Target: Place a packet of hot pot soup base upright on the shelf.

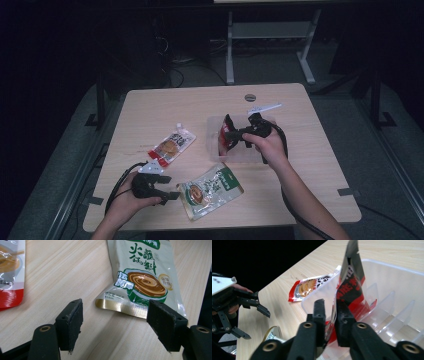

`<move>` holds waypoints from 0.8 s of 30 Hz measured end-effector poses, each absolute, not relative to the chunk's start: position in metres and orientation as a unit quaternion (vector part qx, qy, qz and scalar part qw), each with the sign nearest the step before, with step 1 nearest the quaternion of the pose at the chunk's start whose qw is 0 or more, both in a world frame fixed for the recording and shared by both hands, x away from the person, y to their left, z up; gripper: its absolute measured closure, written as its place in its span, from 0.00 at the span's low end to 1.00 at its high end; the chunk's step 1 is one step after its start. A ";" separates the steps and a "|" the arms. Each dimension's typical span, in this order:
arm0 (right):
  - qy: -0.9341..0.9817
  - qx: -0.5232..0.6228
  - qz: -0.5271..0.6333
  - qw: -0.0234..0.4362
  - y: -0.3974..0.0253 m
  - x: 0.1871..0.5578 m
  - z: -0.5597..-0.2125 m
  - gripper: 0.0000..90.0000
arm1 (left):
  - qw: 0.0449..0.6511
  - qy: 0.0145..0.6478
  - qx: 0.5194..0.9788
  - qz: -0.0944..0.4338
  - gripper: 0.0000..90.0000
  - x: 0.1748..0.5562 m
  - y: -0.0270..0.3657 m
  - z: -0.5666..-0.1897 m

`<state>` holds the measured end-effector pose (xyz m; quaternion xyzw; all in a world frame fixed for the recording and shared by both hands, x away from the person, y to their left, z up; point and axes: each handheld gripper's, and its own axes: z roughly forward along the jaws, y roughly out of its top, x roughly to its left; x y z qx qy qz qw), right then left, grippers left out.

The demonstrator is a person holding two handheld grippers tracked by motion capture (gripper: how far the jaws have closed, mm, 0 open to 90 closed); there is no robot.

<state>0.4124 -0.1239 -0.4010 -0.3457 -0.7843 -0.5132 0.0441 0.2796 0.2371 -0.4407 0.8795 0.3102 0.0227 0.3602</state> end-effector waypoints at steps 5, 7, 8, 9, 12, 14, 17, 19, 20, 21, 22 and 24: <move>-0.777 -0.347 -0.524 0.043 -0.127 0.409 -0.392 0.83 | 0.360 0.310 0.880 0.021 0.32 0.279 0.237 -0.441; -0.776 -0.339 -0.530 0.038 -0.130 0.405 -0.383 0.83 | 0.359 0.308 0.880 0.022 0.32 0.279 0.237 -0.441; -0.774 -0.335 -0.536 0.038 -0.132 0.403 -0.378 0.83 | 0.360 0.309 0.880 0.022 0.32 0.279 0.237 -0.441; -0.771 -0.334 -0.540 0.038 -0.134 0.402 -0.375 0.83 | 0.361 0.308 0.880 0.023 0.32 0.279 0.237 -0.440; -0.768 -0.329 -0.548 0.037 -0.140 0.398 -0.367 0.84 | 0.362 0.309 0.879 0.022 0.32 0.279 0.236 -0.440; -0.767 -0.324 -0.552 0.037 -0.143 0.395 -0.363 0.85 | 0.361 0.309 0.879 0.023 0.32 0.279 0.237 -0.440; -0.773 -0.318 -0.548 0.037 -0.146 0.390 -0.360 0.88 | 0.363 0.306 0.880 0.021 0.32 0.279 0.237 -0.439; -0.780 -0.313 -0.541 0.040 -0.149 0.386 -0.361 0.87 | 0.361 0.307 0.880 0.020 0.32 0.279 0.237 -0.439; -0.783 -0.312 -0.537 0.041 -0.150 0.384 -0.362 0.85 | 0.360 0.307 0.881 0.020 0.31 0.278 0.238 -0.439; -0.784 -0.313 -0.534 0.042 -0.151 0.383 -0.363 0.83 | 0.361 0.306 0.881 0.020 0.31 0.278 0.238 -0.438; -0.786 -0.313 -0.531 0.041 -0.152 0.382 -0.364 0.81 | 0.362 0.307 0.880 0.020 0.30 0.278 0.238 -0.437; -0.791 -0.312 -0.525 0.041 -0.154 0.378 -0.366 0.77 | 0.363 0.303 0.881 0.021 0.29 0.278 0.238 -0.436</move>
